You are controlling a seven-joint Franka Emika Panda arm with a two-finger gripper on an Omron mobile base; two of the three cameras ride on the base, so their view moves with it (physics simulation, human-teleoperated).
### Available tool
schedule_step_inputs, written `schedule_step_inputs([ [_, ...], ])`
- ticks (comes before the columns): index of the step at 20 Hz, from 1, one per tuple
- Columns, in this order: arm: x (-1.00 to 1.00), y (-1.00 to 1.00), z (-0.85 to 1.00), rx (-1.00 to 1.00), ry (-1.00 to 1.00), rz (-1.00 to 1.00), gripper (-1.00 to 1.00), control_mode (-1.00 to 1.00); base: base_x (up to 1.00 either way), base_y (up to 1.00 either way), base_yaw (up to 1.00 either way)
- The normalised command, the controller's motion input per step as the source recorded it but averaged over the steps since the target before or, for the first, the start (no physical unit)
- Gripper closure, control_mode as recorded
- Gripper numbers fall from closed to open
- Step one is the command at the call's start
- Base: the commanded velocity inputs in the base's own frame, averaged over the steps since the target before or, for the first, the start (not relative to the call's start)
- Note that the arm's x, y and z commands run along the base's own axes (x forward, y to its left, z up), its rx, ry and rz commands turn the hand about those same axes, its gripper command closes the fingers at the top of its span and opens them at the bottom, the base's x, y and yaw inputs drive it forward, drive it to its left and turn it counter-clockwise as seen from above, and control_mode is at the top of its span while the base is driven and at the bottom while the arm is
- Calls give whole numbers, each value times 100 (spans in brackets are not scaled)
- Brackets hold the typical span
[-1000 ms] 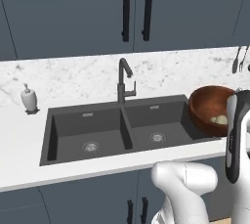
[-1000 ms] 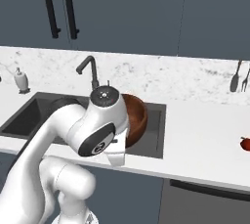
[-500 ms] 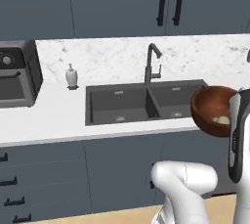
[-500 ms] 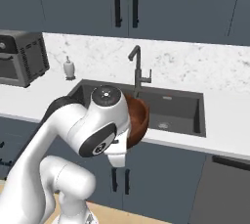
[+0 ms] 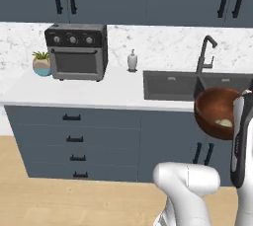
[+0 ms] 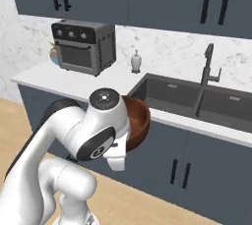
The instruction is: Pick the mushroom from the sink and place it in the bowl. Then pick the bowl and place it in the microwave. Then close the microwave door and press the start button.
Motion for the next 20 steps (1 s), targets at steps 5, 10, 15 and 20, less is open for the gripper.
schedule_step_inputs([
  [5, 0, 0, 0, 0, 0, 0, 100, 100, -31, 26, 20],
  [10, 0, 0, 0, 0, 0, 0, 100, 100, 0, -66, -58],
  [15, 0, 0, 0, 0, 0, 0, 100, 100, 0, -35, -71],
  [20, 0, 0, 0, 0, 0, 0, 100, 100, 0, -18, -72],
])
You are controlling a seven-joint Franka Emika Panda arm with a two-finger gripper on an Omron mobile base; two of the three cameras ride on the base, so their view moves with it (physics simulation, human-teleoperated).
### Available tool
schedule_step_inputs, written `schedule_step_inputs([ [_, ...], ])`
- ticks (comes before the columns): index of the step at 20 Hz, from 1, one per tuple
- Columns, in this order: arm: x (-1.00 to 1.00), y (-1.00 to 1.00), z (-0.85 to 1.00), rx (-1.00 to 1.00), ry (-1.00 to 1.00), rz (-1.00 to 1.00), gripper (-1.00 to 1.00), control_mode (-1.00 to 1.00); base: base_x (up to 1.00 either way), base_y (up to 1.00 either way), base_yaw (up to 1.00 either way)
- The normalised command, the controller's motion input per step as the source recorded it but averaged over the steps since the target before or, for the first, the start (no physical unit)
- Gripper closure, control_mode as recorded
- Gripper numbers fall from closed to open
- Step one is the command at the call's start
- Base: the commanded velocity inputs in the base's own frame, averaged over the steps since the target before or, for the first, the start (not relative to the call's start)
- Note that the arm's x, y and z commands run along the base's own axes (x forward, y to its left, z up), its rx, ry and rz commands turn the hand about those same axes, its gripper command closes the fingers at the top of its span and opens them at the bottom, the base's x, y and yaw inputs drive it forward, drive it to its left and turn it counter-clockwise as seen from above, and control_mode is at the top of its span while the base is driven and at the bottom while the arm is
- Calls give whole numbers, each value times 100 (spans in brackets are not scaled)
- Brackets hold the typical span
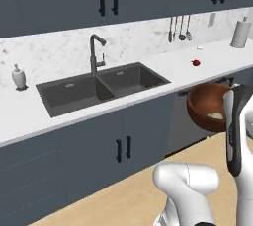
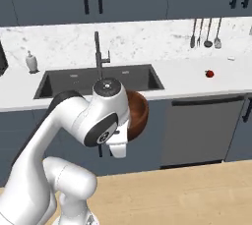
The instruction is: Pick the mushroom from the sink and place it in the bowl. Then pick the bowl and place it in the microwave. Then close the microwave door and press the start button.
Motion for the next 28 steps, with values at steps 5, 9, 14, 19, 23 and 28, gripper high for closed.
schedule_step_inputs([
  [5, 0, 0, 0, 0, 0, 0, 100, 100, 7, -14, -70],
  [9, 0, 0, 0, 0, 0, 0, 100, 100, 23, -15, -68],
  [14, 0, 0, 0, 0, 0, 0, 100, 100, 46, -28, -62],
  [19, 0, 0, 0, 0, 0, 0, 100, 100, 91, -34, -59],
  [23, 0, 0, 0, 0, 0, 0, 100, 100, 100, 0, -65],
  [28, 0, 0, 0, 0, 0, 0, 100, 100, 100, 15, -62],
])
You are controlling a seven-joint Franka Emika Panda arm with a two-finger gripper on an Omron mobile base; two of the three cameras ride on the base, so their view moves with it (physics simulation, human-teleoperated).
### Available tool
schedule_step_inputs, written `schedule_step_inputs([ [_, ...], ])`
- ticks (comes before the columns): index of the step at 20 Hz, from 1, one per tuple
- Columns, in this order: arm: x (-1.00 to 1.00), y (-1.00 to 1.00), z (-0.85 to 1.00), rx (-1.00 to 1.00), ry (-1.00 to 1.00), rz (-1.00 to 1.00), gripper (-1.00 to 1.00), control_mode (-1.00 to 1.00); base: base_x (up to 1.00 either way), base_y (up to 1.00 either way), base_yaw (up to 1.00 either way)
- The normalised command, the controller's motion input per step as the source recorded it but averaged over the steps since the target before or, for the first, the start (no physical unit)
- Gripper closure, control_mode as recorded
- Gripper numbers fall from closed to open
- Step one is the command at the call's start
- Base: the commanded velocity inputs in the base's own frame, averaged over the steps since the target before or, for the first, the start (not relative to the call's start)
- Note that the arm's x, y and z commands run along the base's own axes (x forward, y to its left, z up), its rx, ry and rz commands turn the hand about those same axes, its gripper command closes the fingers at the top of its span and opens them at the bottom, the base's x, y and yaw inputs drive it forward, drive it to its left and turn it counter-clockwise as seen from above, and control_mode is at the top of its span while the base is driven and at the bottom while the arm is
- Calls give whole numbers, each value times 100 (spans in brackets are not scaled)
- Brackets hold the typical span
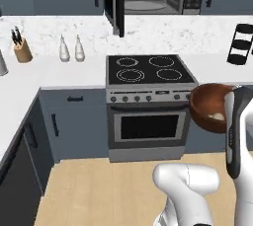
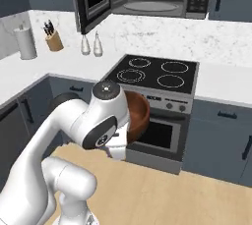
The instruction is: Pick the mushroom from the sink and place it in the bowl. Then pick the bowl and place it in the microwave. Then close the microwave door and press the start button.
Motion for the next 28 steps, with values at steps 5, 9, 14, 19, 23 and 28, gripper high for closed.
schedule_step_inputs([
  [5, 0, 0, 0, 0, 0, 0, 100, 100, 100, 75, -27],
  [9, 0, 0, 0, 0, 0, 0, 100, 100, 100, 33, -2],
  [14, 0, 0, 0, 0, 0, 0, 100, 100, 98, -37, 0],
  [19, 0, 0, 0, 0, 0, 0, 100, 100, 99, -25, 7],
  [23, 0, 0, 0, 0, 0, 0, 100, 100, 76, -23, 19],
  [28, 0, 0, 0, 0, 0, 0, 100, 100, 20, -45, 3],
])
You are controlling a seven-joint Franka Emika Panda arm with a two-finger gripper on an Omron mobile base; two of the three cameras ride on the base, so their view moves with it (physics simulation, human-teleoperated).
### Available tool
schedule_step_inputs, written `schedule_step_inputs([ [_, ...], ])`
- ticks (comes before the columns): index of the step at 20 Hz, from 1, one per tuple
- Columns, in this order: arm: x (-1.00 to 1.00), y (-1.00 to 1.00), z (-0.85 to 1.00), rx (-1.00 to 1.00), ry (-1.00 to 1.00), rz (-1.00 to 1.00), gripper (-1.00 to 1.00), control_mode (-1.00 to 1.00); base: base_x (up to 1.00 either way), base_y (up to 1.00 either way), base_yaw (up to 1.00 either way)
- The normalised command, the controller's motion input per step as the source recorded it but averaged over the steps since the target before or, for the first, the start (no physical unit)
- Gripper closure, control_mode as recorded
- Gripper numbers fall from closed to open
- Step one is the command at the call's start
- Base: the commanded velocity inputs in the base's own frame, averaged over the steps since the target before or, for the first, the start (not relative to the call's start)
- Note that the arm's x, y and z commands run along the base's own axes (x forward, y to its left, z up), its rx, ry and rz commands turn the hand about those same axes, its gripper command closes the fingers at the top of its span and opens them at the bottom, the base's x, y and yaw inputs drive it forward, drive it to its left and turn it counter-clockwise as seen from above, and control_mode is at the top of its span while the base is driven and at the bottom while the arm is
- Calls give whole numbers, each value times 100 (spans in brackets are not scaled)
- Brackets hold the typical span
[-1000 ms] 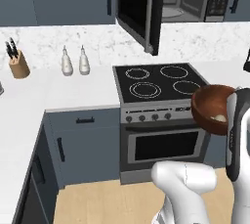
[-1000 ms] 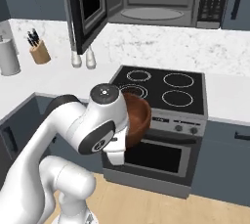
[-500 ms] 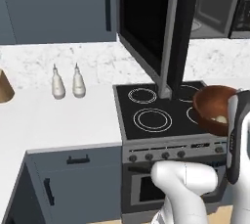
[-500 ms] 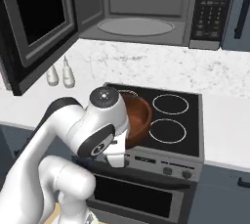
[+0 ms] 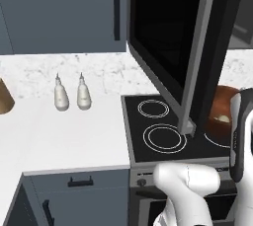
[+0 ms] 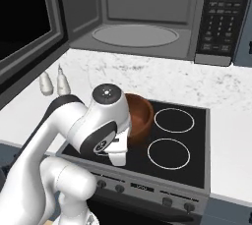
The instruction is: Pick the mushroom from the sink and place it in the bowl. Then pick the bowl and place it in the microwave. Then close the microwave door and press the start button.
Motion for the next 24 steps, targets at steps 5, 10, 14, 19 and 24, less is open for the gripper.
schedule_step_inputs([
  [5, 0, 0, 0, 0, 0, 0, 100, 100, 8, -48, -10],
  [10, 0, 0, 0, 0, 0, 0, 100, 100, 12, -22, -13],
  [14, 0, 0, 0, 0, 0, 0, 100, 100, 18, -4, -8],
  [19, 0, 0, -1, 1, 0, 0, 100, -100, 7, 0, -1],
  [24, -3, 0, 28, 11, -8, 0, 100, -100, 0, 0, 0],
])
